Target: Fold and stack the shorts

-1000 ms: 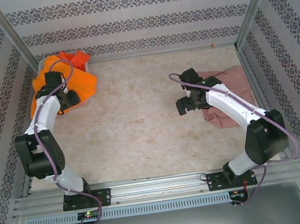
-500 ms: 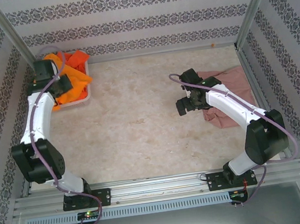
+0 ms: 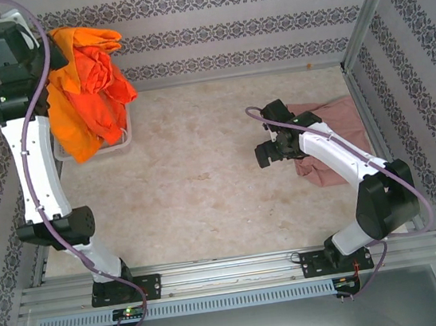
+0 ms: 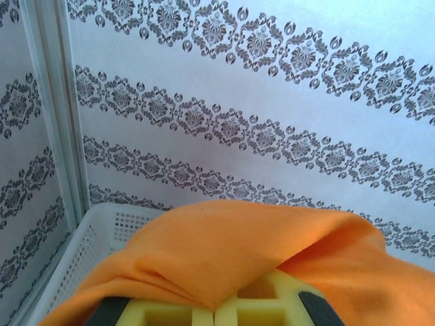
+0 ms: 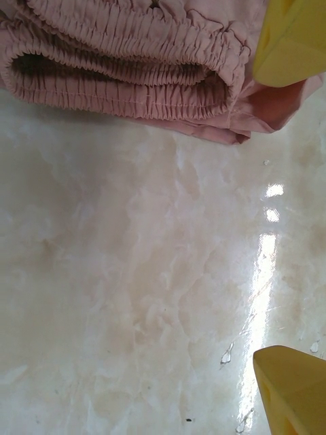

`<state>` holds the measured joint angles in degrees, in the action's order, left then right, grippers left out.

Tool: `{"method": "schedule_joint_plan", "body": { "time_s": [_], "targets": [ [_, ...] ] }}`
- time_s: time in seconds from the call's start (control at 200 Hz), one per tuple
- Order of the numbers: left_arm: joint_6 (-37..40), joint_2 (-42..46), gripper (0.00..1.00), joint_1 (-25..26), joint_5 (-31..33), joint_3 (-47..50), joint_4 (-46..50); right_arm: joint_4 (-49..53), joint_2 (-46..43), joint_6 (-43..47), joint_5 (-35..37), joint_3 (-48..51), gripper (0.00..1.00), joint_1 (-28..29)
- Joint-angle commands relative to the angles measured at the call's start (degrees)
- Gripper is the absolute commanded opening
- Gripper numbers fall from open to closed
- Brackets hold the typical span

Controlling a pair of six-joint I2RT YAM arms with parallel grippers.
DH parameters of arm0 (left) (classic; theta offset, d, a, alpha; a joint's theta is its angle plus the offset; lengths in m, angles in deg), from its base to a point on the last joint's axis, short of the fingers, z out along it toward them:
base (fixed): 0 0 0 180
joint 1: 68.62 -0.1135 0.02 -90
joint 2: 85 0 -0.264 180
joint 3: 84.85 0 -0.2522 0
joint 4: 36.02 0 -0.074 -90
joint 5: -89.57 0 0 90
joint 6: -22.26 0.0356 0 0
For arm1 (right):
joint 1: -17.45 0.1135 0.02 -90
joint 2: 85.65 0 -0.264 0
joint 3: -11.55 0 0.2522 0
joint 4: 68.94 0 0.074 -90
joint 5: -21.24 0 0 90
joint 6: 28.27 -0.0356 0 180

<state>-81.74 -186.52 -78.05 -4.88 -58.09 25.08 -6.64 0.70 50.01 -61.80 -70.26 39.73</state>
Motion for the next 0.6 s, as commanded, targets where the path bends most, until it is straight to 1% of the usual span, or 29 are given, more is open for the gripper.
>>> {"method": "schedule_joint_plan", "body": {
  "time_s": [0.0, 0.115, 0.255, 0.385, 0.42, 0.45, 0.47, 0.53, 0.555, 0.595],
  "targets": [
    [-0.6, -1.1, 0.0, 0.0, 0.4, -7.0, 2.0, -1.2, -1.8, -0.8, -1.0, 0.9, 0.98, 0.1],
    [0.0, -2.2, 0.0, -0.5, 2.4, -9.4, 1.0, -1.7, -2.0, -0.9, -1.7, 1.1, 0.98, -0.3],
    [-0.6, -5.7, 0.0, -2.6, 1.4, -13.0, 2.6, -2.2, -1.7, -1.1, -2.5, 1.2, 0.98, -0.8],
    [-1.7, -9.9, 0.0, -5.0, -0.1, -13.1, 4.3, -2.9, -1.4, -1.8, -3.8, 1.4, 0.98, -0.9],
    [-2.0, -11.5, 0.03, -5.6, -0.7, -13.1, 5.0, -3.2, -1.2, -2.0, -4.3, 1.4, 0.98, -0.9],
    [-2.5, -12.9, 0.1, -6.2, -1.8, -13.1, 5.5, -3.3, -1.0, -2.1, -4.7, 1.4, 0.98, -0.8],
    [-2.8, -14.0, 0.18, -6.6, -2.9, -13.2, 5.8, -3.4, -0.8, -2.2, -5.1, 1.4, 0.98, -0.8],
    [-3.5, -17.1, 0.55, -7.5, -7.6, -13.2, 6.5, -3.5, -0.6, -2.5, -5.6, 1.4, 0.98, -0.8],
    [-3.7, -18.2, 0.66, -7.8, -9.0, -13.5, 7.3, -3.6, -0.4, -2.6, -5.7, 1.4, 0.98, -0.8],
    [-3.7, -19.7, 0.78, -7.9, -9.8, -13.8, 9.1, -3.6, -0.3, -2.8, -5.8, 1.4, 0.98, -0.8]
  ]
}}
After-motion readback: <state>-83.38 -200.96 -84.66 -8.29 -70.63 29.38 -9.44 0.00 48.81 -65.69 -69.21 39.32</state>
